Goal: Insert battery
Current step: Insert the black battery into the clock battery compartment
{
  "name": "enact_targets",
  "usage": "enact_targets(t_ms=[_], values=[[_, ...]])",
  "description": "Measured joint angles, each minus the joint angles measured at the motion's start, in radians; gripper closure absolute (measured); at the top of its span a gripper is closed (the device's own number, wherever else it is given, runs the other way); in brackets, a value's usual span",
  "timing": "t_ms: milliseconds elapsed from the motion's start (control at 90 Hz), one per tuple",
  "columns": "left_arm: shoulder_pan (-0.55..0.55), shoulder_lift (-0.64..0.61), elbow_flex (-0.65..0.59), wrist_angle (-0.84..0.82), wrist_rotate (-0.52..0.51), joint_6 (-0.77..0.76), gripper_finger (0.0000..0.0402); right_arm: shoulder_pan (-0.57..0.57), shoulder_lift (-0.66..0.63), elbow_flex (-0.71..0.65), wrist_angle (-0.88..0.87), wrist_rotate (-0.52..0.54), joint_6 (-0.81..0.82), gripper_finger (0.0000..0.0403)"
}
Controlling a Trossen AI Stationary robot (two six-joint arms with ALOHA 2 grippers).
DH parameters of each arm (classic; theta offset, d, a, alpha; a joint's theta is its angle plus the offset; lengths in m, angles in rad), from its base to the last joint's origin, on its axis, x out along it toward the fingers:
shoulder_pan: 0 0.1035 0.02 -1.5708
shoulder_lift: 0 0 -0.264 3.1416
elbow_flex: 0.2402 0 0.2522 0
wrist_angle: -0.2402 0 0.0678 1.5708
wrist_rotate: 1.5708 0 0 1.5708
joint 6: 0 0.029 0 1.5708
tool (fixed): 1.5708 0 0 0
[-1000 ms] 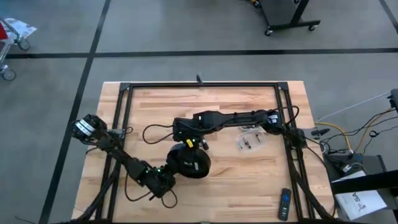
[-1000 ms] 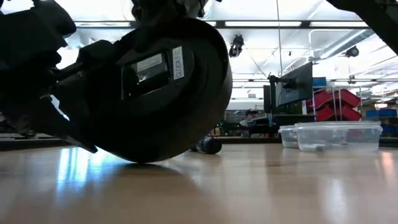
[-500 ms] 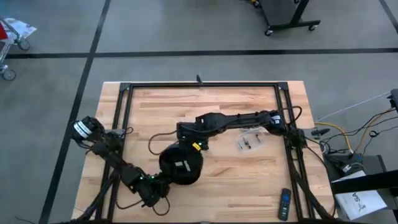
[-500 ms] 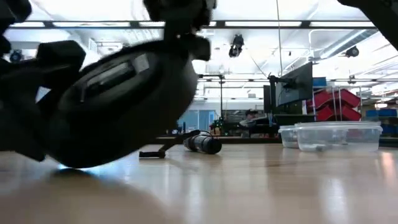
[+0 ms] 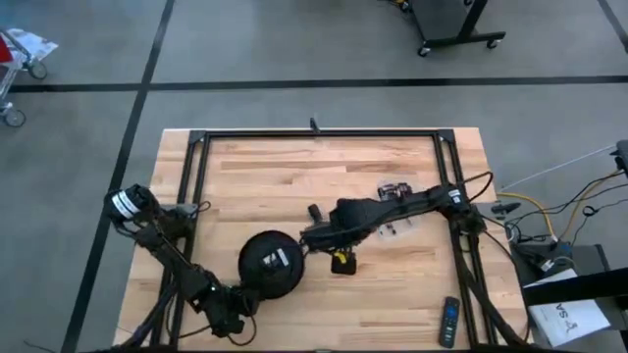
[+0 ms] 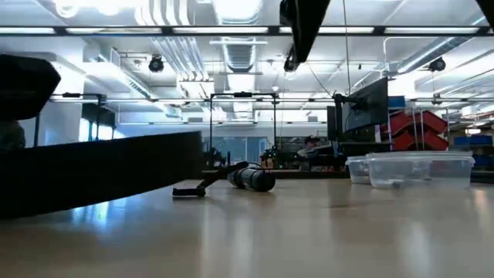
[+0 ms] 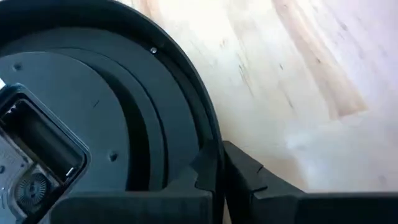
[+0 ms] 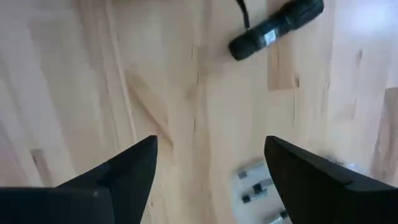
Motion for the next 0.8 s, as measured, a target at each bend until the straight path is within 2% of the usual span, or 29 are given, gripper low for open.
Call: enact_targets(t_ms=[78,356,644,800], values=[[-0.015,0.000,0.000,-0.005,-0.004,-0.075,0.0401,0.020,-0.006,-0.012,0.004,0.048,0.013,0.0141],[-0.089,-0.041,-0.003,-0.083,0.016,-0.271,0.0401,0.003,-0.008,-0.146,0.002,0.093,0.037,0.0175],[-0.092,-0.147,-0.006,-0.286,0.018,-0.387,0.0401,-0.133,-0.028,-0.335,0.003,0.167,0.072,0.0214],[-0.091,-0.164,-0.006,-0.286,-0.044,-0.378,0.0401,-0.232,-0.088,-0.468,0.005,0.192,0.075,0.0230]])
